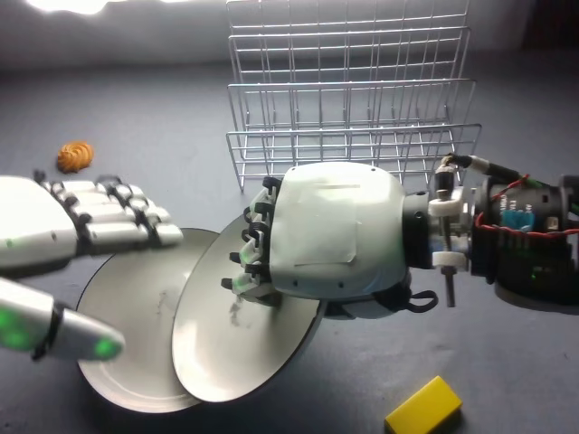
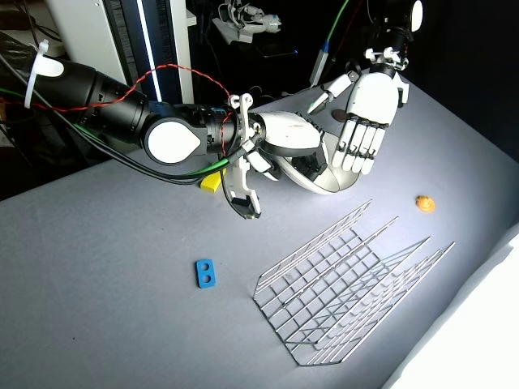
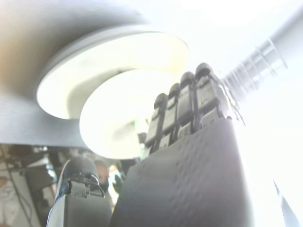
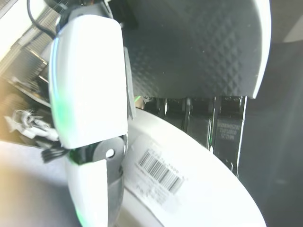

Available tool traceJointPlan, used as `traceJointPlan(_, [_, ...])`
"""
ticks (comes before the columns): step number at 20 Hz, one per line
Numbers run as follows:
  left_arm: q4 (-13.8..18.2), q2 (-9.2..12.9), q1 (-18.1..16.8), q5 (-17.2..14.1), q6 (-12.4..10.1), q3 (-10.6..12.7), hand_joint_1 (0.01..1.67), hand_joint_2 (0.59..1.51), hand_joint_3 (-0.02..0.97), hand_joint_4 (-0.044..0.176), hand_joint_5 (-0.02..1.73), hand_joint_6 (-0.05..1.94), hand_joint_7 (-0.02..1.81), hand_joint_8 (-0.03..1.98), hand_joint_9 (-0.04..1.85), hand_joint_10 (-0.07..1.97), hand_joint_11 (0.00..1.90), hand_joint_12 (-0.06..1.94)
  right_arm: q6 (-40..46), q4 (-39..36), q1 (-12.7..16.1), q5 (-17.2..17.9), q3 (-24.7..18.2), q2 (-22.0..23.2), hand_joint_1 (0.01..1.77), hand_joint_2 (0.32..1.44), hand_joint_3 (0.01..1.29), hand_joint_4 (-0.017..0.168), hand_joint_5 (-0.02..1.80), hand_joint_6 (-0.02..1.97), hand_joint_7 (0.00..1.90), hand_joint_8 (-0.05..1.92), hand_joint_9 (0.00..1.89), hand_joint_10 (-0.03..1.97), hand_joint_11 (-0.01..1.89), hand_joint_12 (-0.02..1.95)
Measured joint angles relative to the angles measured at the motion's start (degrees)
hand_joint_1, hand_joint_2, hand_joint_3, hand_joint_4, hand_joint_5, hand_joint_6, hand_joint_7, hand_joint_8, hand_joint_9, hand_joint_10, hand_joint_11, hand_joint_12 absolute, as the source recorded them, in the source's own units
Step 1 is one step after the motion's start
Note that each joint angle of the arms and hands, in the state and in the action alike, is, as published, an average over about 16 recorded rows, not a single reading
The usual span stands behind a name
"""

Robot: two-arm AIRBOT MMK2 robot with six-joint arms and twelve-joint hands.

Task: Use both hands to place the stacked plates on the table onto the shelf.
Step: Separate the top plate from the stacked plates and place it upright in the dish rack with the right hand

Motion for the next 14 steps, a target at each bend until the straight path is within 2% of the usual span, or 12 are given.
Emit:
traceJointPlan(7, [-0.55,1.02,-3.06,0.68,-0.11,3.27,0.02,1.101,0.012,0.004,0.05,0.01,0.02,0.01,0.02,0.01,0.02,0.01,-0.59,4.09,2.18,-0.59,-4.96,4.2,1.3,0.97,0.01,0.003,0.85,1.06,0.97,0.93,0.96,1.08,0.81,1.19])
traceJointPlan(14, [1.39,1.63,-6.23,1.66,-0.12,5.21,0.02,1.1,0.012,0.005,0.04,0.01,0.02,0.01,0.02,0.01,0.02,0.01,-1.13,6.94,6.21,-1.08,-9.54,9.07,1.33,0.98,0.01,0.003,0.86,1.1,0.98,0.96,0.96,1.11,0.79,1.21])
